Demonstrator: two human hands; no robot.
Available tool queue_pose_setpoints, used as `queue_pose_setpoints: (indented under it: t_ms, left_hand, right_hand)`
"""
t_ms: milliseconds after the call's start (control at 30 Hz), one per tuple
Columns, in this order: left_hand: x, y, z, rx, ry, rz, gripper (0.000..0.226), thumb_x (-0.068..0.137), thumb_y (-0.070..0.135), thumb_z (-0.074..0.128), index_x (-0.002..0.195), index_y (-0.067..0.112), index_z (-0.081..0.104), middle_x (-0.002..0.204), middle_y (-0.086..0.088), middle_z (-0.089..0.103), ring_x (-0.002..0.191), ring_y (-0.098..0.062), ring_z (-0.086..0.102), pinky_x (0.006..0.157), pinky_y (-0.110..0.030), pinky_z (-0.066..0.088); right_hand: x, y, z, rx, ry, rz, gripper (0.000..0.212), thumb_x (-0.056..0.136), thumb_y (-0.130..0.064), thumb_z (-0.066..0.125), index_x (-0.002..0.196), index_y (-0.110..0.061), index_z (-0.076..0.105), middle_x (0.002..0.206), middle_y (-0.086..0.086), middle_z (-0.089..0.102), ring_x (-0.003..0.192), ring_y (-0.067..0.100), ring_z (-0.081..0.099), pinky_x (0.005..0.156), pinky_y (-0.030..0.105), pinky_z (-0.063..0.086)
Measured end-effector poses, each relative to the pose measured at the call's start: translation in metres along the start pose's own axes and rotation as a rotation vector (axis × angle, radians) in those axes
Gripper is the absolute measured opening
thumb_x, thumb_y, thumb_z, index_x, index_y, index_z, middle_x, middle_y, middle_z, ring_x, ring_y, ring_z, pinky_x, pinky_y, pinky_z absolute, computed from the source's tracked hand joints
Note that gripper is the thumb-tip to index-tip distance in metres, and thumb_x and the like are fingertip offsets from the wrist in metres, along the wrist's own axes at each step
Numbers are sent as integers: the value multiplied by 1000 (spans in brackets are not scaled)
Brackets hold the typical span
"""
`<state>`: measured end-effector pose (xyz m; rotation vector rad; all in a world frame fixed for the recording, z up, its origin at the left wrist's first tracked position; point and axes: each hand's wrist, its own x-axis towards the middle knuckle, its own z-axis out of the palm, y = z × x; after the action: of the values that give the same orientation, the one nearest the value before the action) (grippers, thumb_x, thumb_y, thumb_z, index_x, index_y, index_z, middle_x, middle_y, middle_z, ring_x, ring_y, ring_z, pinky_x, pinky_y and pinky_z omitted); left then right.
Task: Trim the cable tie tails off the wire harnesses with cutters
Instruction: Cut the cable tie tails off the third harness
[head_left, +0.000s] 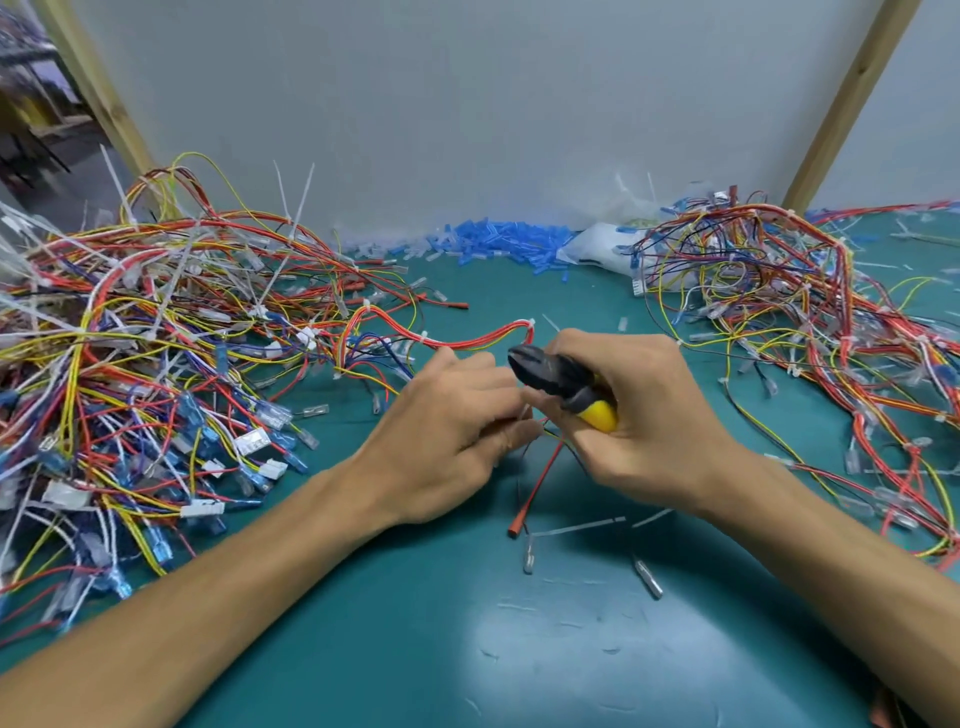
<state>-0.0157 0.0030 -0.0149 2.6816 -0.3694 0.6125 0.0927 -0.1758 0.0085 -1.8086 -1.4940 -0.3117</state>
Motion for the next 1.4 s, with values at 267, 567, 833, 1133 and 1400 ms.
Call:
queue_pose_setpoints:
  t_ms: [267,567,833,1133,1400]
  left_hand:
    - [4,9,1,-166,389,-104,11,92,22,77,93,14,84,91,4,71,83,-23,58,79,-52,43]
    - [3,20,-2,-384,286,-292,10,83,11,64,75,14,69,72,3,72,72,-12,68,76,-34,52]
    - [4,19,-4,47,114,-134,26,96,36,41,73,23,36,57,6,39,60,-35,45,61,-37,24]
    - [-1,13,-4,-56,177,-161,33,101,29,33,74,12,41,58,-5,48,58,-38,47,58,-49,42]
    - [-1,11,-1,-313,332,-222,36,110,10,35,76,6,48,64,5,50,58,-10,45,64,-17,34]
  right_hand:
    - [2,-7,-3,213,224,280,23,94,-13,74,76,-23,64,63,-17,60,60,7,54,59,22,41]
    - [4,-8,4,433,245,413,26,94,-10,74,72,-19,66,52,-21,56,50,3,48,53,11,34]
    - [8,-4,-1,484,333,507,22,84,-28,70,76,-8,67,53,-14,52,54,13,44,59,30,39]
    - [5,-5,-5,429,284,417,24,94,-28,68,79,-9,64,61,-7,50,60,13,44,58,34,38]
    - [1,0,-3,183,74,327,24,95,-18,73,79,-8,59,65,-2,58,64,23,47,61,35,41]
